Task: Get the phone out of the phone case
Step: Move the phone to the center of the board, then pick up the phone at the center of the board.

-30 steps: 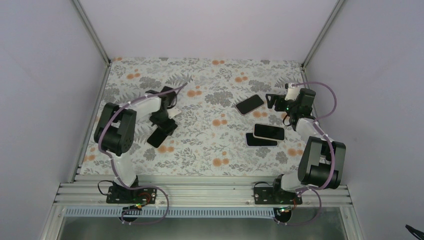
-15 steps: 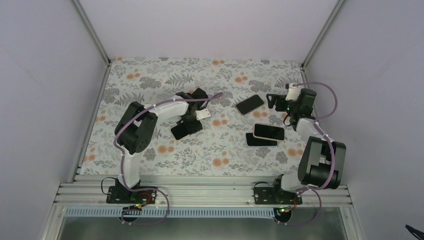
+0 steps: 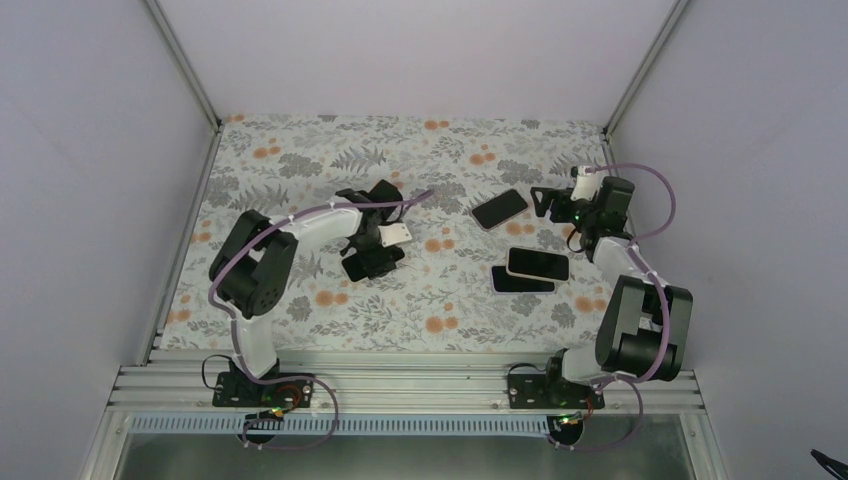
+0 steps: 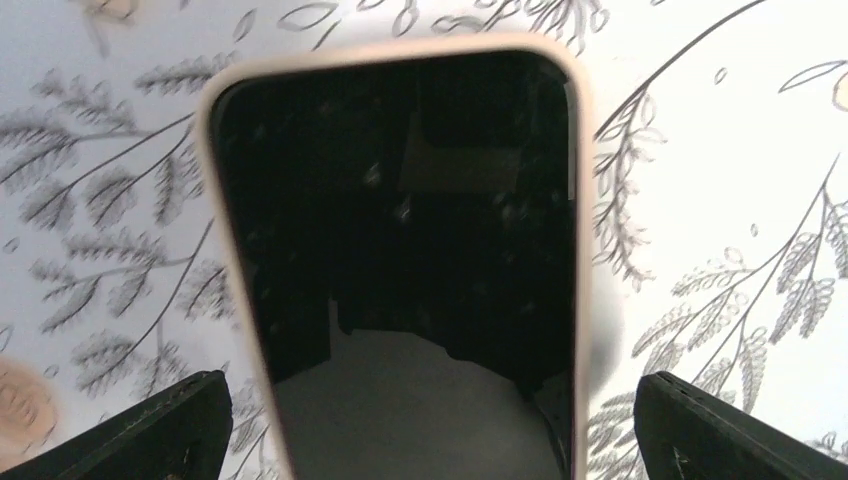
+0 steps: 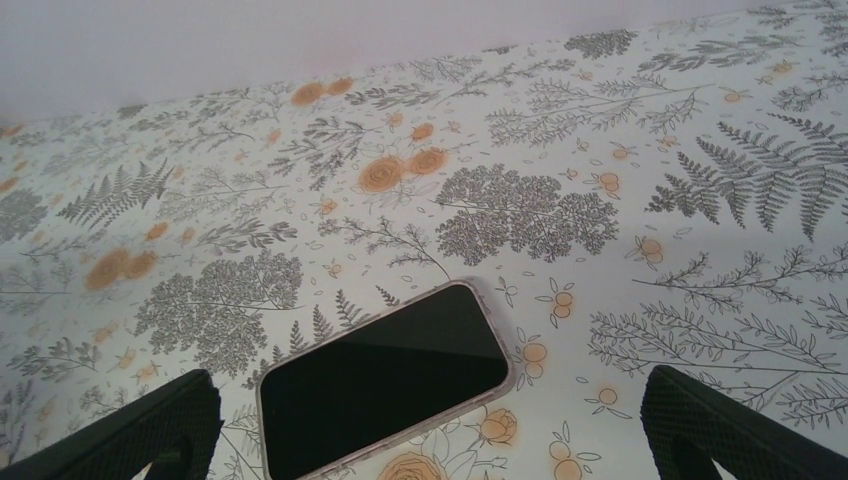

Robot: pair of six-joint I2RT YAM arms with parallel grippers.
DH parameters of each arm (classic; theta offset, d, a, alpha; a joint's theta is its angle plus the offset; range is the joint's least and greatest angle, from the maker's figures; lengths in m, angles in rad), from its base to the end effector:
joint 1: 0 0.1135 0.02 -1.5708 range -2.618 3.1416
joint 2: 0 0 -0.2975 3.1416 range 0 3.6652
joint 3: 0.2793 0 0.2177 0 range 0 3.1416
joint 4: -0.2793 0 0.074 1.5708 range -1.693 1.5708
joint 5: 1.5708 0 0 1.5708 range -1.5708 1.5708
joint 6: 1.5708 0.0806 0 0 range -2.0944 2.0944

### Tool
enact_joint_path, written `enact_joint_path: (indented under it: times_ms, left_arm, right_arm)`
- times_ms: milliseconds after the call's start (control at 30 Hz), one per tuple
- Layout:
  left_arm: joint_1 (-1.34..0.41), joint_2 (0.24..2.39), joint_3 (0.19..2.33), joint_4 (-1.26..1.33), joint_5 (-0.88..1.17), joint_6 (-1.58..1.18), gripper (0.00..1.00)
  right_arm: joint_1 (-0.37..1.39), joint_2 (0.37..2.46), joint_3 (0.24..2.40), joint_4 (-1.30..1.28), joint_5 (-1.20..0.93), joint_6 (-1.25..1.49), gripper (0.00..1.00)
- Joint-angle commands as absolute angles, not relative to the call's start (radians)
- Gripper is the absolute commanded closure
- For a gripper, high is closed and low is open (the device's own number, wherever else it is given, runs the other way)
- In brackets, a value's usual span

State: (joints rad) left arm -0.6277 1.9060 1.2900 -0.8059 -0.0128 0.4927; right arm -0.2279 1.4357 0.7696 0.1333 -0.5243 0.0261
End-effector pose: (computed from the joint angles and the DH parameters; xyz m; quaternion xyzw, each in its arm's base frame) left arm 0.2809 -0.2025 0.1696 0.5295 0.8450 0.0013 0.0746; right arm 0.3066 -0.0297 0.2531 -0.0213 0.8482 0.1756 0.4993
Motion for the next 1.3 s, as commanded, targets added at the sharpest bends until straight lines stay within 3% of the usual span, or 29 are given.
enact_joint_path:
  times_ms: [0, 567, 633, 833, 1267]
  left_arm:
    - [-0.576, 1.851, 1.254, -0.812, 0.036, 0.487, 0.00]
    - [-0.543, 1.851, 1.117, -0.734, 0.001, 0.371, 0.01]
    - [-0.543, 1.856, 1.125, -0.730, -0.002, 0.374, 0.06]
    - [-0.543, 1.874, 1.150, -0.732, -0.018, 0.390, 0.36]
    - [-0.547, 1.718, 1.215, -0.723, -0.102, 0.556, 0.45]
  right_arm:
    - [-0.239, 1.404, 0.773, 0.135, -0.576, 0.010, 0.01]
    - [-0.242, 1.390, 0.769, 0.135, -0.578, 0.019, 0.01]
    - [-0.241, 1.389, 0.766, 0.137, -0.584, 0.020, 0.01]
    - [-0.241, 1.375, 0.755, 0.147, -0.601, 0.020, 0.01]
    - [-0.240, 1.328, 0.799, 0.086, -0.822, -0.025, 0.01]
